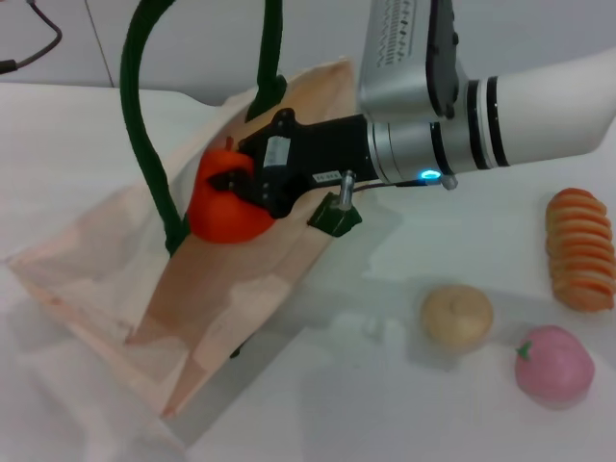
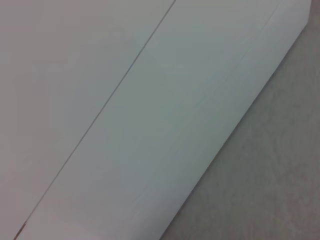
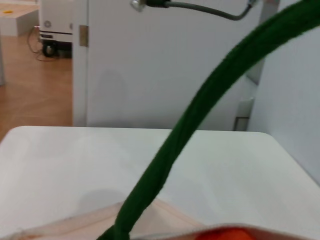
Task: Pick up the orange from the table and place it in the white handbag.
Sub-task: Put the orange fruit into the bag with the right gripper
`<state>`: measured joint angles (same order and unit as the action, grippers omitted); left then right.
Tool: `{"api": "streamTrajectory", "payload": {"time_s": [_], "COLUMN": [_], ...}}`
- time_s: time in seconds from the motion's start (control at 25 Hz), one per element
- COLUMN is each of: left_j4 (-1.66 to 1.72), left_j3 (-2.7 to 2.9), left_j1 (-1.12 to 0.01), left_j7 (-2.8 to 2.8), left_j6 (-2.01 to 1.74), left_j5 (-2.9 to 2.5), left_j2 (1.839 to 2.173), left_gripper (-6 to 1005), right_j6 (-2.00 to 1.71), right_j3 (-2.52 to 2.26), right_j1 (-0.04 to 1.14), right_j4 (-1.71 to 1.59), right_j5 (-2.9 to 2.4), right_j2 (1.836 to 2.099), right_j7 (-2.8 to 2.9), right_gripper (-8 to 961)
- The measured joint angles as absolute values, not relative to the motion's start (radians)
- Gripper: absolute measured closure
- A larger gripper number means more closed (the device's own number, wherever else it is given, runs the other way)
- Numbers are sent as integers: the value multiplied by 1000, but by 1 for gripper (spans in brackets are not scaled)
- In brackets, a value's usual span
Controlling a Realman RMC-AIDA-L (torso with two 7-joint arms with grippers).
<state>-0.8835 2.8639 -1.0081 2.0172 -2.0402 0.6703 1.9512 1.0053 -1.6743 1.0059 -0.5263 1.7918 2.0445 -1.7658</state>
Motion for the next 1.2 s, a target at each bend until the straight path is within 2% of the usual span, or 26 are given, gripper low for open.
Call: {"api": "streamTrajectory", "payload": {"time_s": [1.2], "left_j4": [-831], "left_j3": [2864], "left_j1": [-1011], "left_j7": [2016], "left_j6": [-2040], "left_j5": [696], "left_j2": [1940], "left_gripper": [863], "right_j6": [731], "right_j3": [-1686], "right_j1": [1003], "right_j4": [-486], "right_j5": [1847], "right_j2": [2049], "right_j7": [-1744], "right_gripper": [879]}}
